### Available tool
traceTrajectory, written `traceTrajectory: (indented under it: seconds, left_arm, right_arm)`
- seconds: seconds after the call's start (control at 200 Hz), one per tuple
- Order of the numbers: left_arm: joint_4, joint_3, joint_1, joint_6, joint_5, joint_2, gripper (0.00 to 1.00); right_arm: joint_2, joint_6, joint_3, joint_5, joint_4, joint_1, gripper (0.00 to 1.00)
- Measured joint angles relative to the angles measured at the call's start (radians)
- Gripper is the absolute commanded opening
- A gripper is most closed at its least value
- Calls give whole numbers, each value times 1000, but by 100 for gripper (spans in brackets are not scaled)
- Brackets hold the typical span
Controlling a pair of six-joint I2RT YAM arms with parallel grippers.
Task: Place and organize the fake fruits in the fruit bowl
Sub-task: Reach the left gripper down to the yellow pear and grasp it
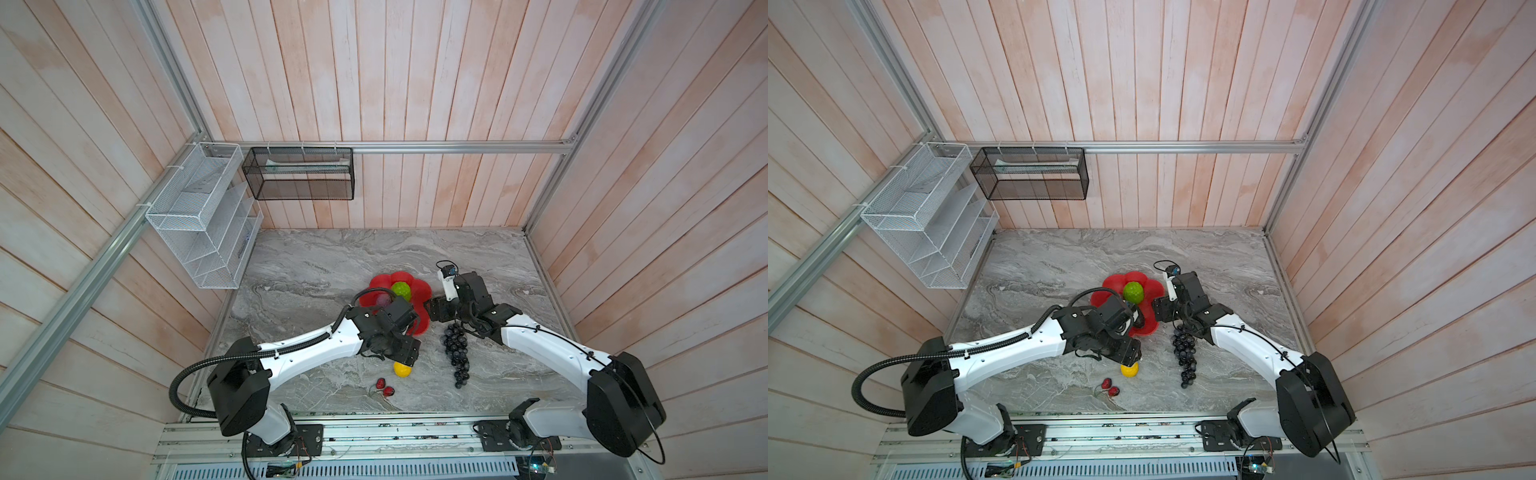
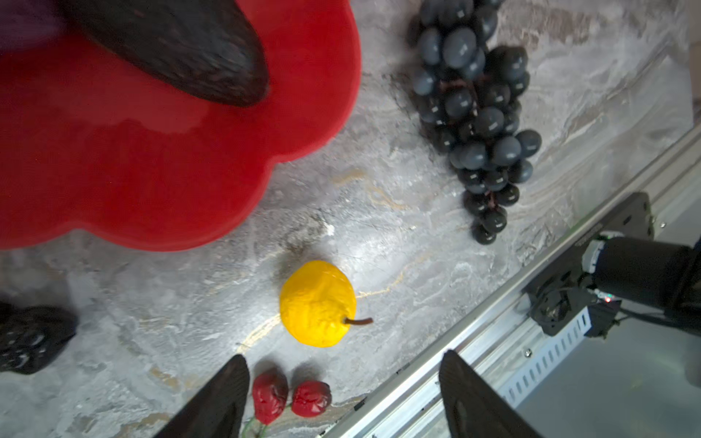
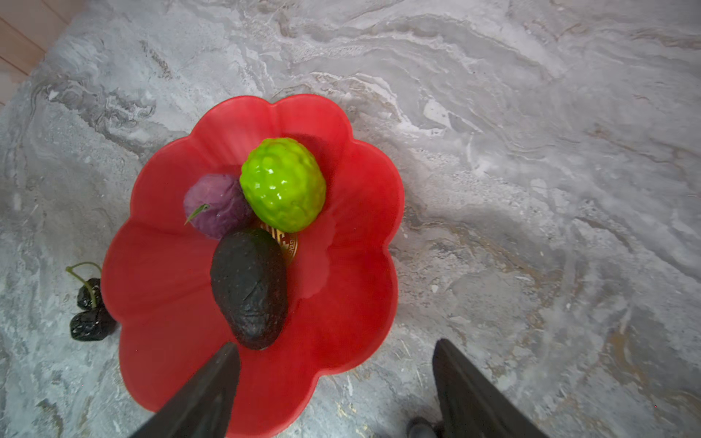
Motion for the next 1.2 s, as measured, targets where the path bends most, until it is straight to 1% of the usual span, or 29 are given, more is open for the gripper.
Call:
traceTrajectory:
  seconds: [0.14,0.245,0.39,0.515,0.655,0.8,0.95,1.065,1.195]
  left_arm:
    - [-48,50,-46,3,-24,79,81]
    - [-82,82,-51,6,-48,132,82]
    - [-110,117,-50,15,-103,200,81]
    - [-108,118,-49,29,-115,239,74]
    - [-100,116,-48,34,-113,280,72]
    - [-79,103,-46,35,-109,282,66]
    - [-58,79,-42,40,-97,282,58]
    - [-42,63,-34,37,-85,279,56]
    - [-17,37,-25,26,-67,260,46]
  right_arm:
    - [-70,22,-60,3,66,-51,81]
    - [-113,48,-110,-4,113,-84,81]
    - [-118,67,-132,-16,139,-92,80]
    - [-118,81,-140,-39,154,-92,80]
    - [-118,90,-140,-57,161,-92,79]
    - [-118,99,-140,-63,169,-92,79]
    - [-114,106,-140,-71,175,-92,79]
    - [-111,106,-140,-77,175,-92,79]
    - [-103,106,-140,-82,177,-92,79]
